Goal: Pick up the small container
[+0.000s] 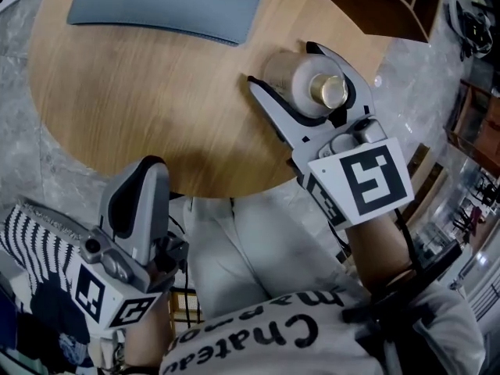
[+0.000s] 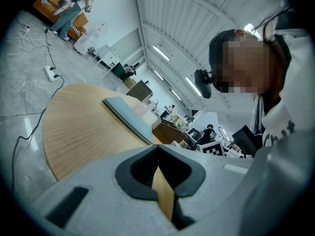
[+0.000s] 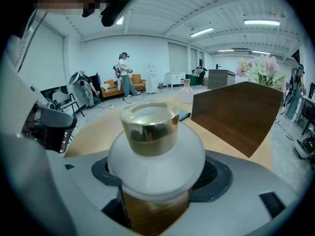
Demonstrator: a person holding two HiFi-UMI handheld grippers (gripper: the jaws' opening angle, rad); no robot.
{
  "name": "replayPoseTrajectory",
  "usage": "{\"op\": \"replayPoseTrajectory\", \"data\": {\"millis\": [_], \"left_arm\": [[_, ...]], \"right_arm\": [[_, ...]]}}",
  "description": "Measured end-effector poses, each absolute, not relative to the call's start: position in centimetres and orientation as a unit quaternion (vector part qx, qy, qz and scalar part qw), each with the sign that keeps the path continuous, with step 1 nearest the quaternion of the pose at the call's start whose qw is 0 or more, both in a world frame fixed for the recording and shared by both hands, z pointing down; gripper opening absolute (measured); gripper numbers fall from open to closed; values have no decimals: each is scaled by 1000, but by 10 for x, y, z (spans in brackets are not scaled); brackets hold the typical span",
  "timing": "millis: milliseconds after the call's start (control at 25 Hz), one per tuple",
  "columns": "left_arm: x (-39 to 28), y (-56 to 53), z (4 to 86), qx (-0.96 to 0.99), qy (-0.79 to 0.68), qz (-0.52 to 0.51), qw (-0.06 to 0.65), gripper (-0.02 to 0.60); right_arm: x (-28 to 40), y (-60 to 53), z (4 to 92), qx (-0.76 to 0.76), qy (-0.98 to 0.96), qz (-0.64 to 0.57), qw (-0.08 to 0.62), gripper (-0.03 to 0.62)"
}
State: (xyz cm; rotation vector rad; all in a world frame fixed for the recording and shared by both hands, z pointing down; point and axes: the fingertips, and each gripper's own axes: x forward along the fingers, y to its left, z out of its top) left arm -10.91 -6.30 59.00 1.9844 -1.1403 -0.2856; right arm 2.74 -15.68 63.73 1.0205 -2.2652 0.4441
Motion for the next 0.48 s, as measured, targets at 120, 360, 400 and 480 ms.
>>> {"op": "replayPoseTrajectory", "data": {"millis": [120, 360, 400, 480], "left_arm": [[-103, -57, 578, 777, -454, -113, 421, 14], [-120, -50, 550, 758, -478, -106, 432, 14], [-121, -50, 541, 755, -483, -107, 430, 14], [-117, -52, 522, 752, -490, -114, 426, 14]], "right_arm": [[31, -157, 638, 383, -855, 171, 305, 339], [27, -161, 639, 389, -853, 164, 308, 339], [29, -161, 637, 390, -852, 164, 308, 339], [36, -159, 635, 391, -851, 166, 309, 339]]}}
